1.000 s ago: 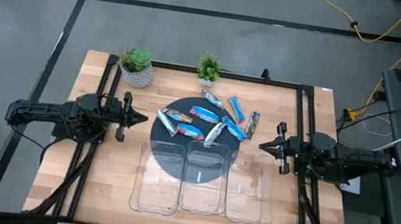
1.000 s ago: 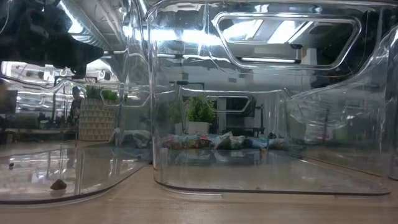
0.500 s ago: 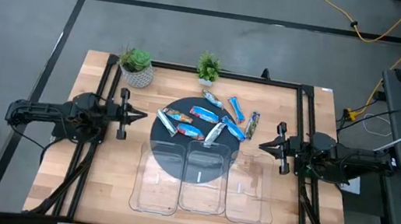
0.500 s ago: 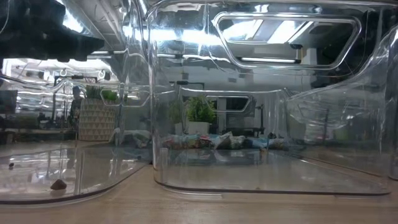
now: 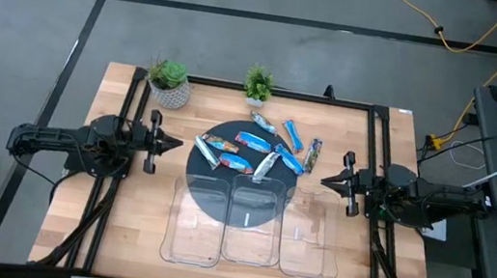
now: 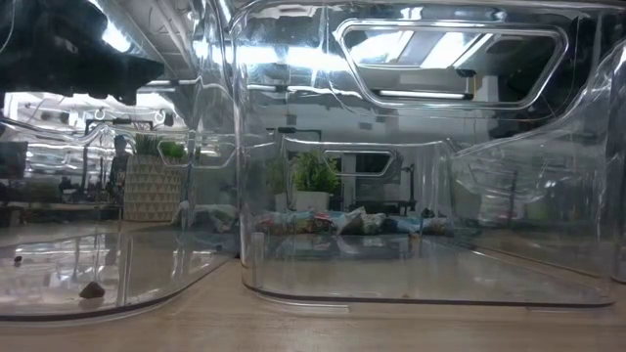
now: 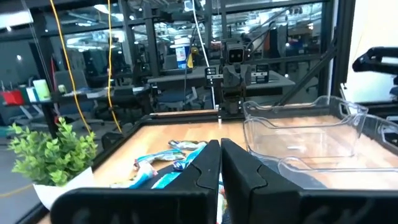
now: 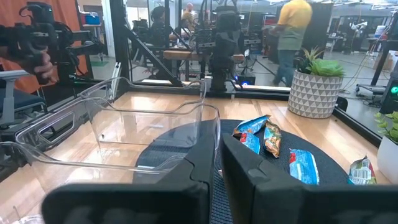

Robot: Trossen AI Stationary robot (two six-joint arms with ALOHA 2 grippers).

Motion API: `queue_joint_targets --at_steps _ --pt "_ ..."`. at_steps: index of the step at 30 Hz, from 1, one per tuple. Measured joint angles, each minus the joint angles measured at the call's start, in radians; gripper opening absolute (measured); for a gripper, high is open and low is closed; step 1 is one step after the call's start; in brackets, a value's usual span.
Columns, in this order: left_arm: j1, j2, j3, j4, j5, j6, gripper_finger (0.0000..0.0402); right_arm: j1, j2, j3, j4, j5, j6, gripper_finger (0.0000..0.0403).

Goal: Pick and place Granola Bars by type
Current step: Put the blue granola bar into the right transparent bin

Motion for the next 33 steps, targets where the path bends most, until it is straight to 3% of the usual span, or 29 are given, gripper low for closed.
queue_joint_targets --at_steps 7,15,21,28,33 --pt "0.000 0.000 0.000 0.000 0.000 -0.036 0.0012 0.000 0.000 0.000 -0.001 0.009 -0.022 0.0032" --pt "0.000 0.000 0.000 0.000 0.000 -0.036 0.0010 0.000 0.000 0.000 -0.003 0.059 -0.337 0.0032" --pt "0.000 0.000 0.000 0.001 0.000 -0.036 0.0012 0.000 0.000 0.000 -0.002 0.060 -0.468 0.0032" --pt "0.000 0.000 0.000 0.003 0.000 -0.039 0.0009 0.000 0.000 0.000 0.016 0.060 -0.456 0.0032" --pt "0.000 0.000 0.000 0.004 0.000 -0.123 0.0013 0.000 0.000 0.000 0.110 0.061 -0.150 0.0032"
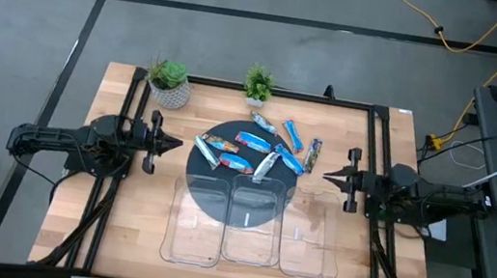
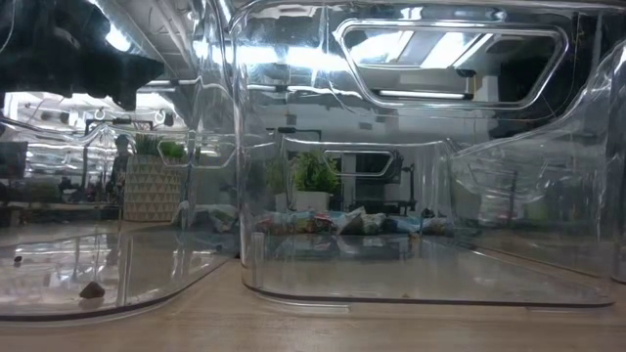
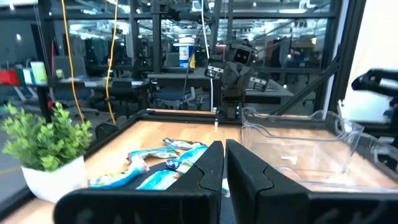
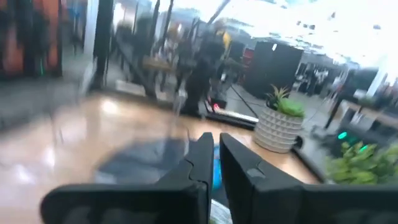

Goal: Pick and place Granola Bars by type
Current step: Put the blue granola bar into the right transparent bin

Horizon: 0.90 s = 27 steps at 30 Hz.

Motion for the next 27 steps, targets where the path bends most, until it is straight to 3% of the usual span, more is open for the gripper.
queue_joint_targets --at_steps 7,15,27 --pt "0.000 0.000 0.000 0.000 -0.002 -0.021 0.0007 0.000 0.000 0.000 0.100 0.002 0.145 0.0032" --pt "0.000 0.000 0.000 0.000 -0.081 -0.020 0.0011 0.000 0.000 0.000 0.107 0.000 0.155 0.0032" --pt "0.000 0.000 0.000 -0.002 -0.081 -0.019 0.0008 0.000 0.000 0.000 0.118 0.027 0.206 0.0032"
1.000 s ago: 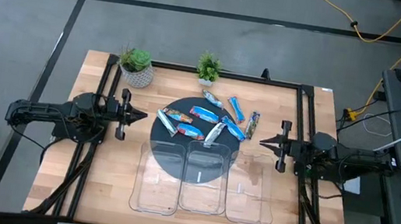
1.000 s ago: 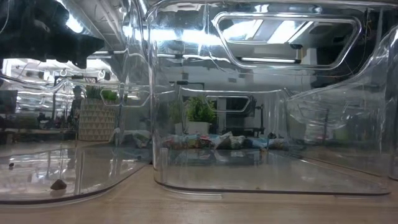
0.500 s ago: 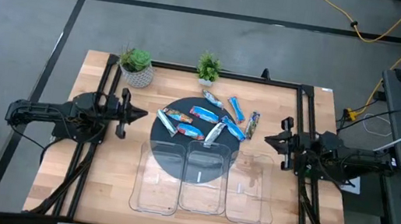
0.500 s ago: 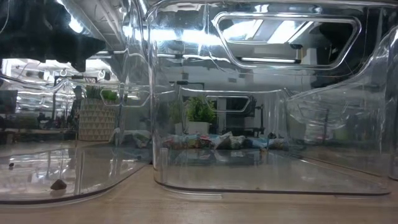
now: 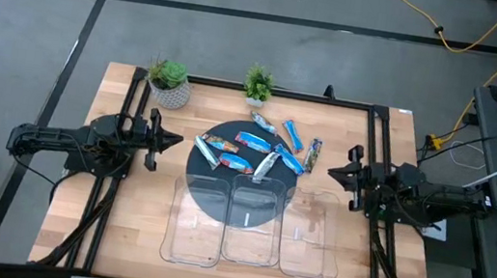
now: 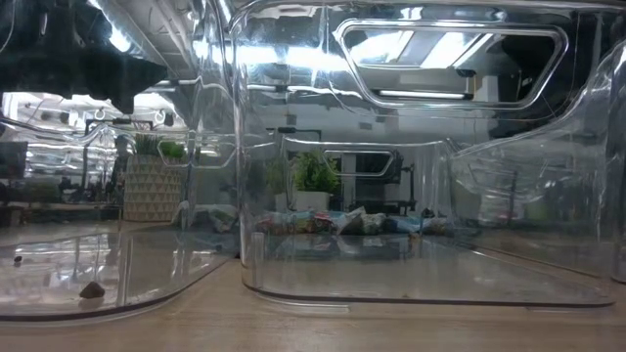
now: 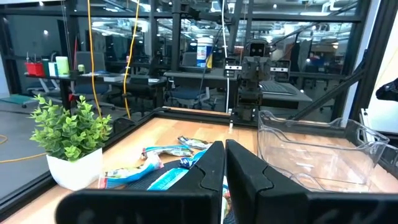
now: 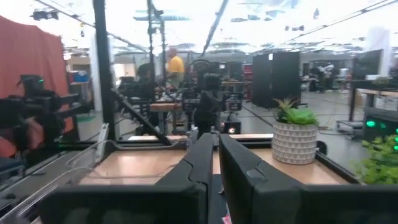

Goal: Pick and place Granola Bars by type
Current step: Put the blue granola bar into the right transparent bin

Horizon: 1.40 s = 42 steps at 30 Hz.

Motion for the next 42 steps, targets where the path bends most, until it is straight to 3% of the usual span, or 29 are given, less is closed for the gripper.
queue_joint_targets --at_steps 6,10,16,20,30,36,42 --pt "0.000 0.000 0.000 0.000 0.000 0.001 0.0013 0.000 0.000 0.000 0.014 0.052 0.057 0.0032" --pt "0.000 0.000 0.000 -0.001 0.001 0.001 0.0011 0.000 0.011 0.057 -0.067 0.096 0.086 0.0041" --pt "0.000 0.000 0.000 -0.001 0.002 0.001 0.0006 0.000 0.088 0.293 -0.407 0.209 0.082 0.0097" --pt "0.000 0.000 0.000 -0.001 0.002 0.001 0.0006 -0.001 0.176 0.486 -0.634 0.293 0.188 0.0152" --pt "0.000 0.000 0.000 -0.001 0.002 0.001 0.0010 -0.001 0.436 0.864 -0.858 0.446 0.312 0.0273" --pt "0.000 0.000 0.000 -0.001 0.002 0.001 0.0008 -0.006 0.610 1.037 -1.083 0.444 0.292 0.0299" --pt "0.000 0.000 0.000 -0.001 0.002 0.001 0.0008 -0.091 0.755 1.143 -1.303 0.426 0.521 0.0300"
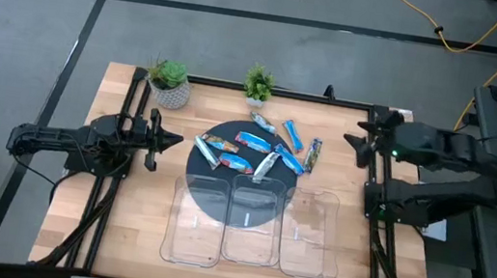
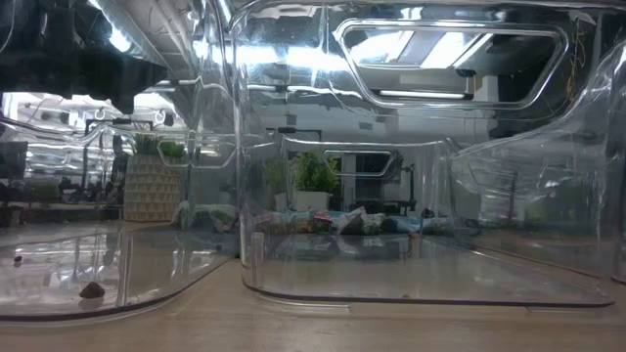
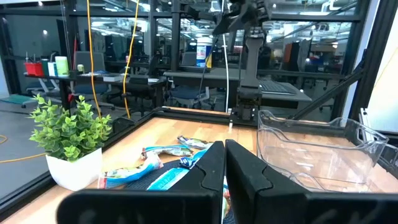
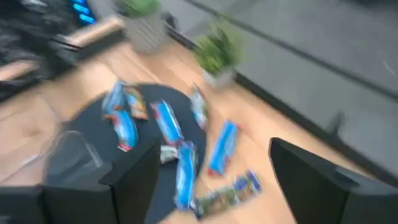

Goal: Pick and place Granola Bars by type
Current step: Put the blue granola bar into the right transparent bin

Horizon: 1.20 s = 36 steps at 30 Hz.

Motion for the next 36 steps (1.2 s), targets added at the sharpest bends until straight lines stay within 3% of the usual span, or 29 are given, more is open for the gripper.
queue_joint_targets --at_steps 4,9,26,31,36 --pt "0.000 0.000 0.000 0.000 0.000 0.000 0.0010 -0.099 0.083 0.013 -0.043 -0.111 0.196 0.0300" --pt "0.000 0.000 0.000 0.000 0.000 0.000 0.0013 -0.198 0.216 0.005 -0.042 -0.275 0.190 0.0300" --pt "0.000 0.000 0.000 0.000 0.000 0.000 0.0012 -0.323 0.702 0.001 -0.049 -0.279 0.126 0.0300" --pt "0.000 0.000 0.000 0.000 0.000 0.000 0.0008 -0.355 0.777 -0.068 0.026 -0.290 0.127 0.0300" --pt "0.000 0.000 0.000 0.000 0.000 0.000 0.0011 -0.380 0.797 -0.157 0.172 -0.375 0.131 0.0300"
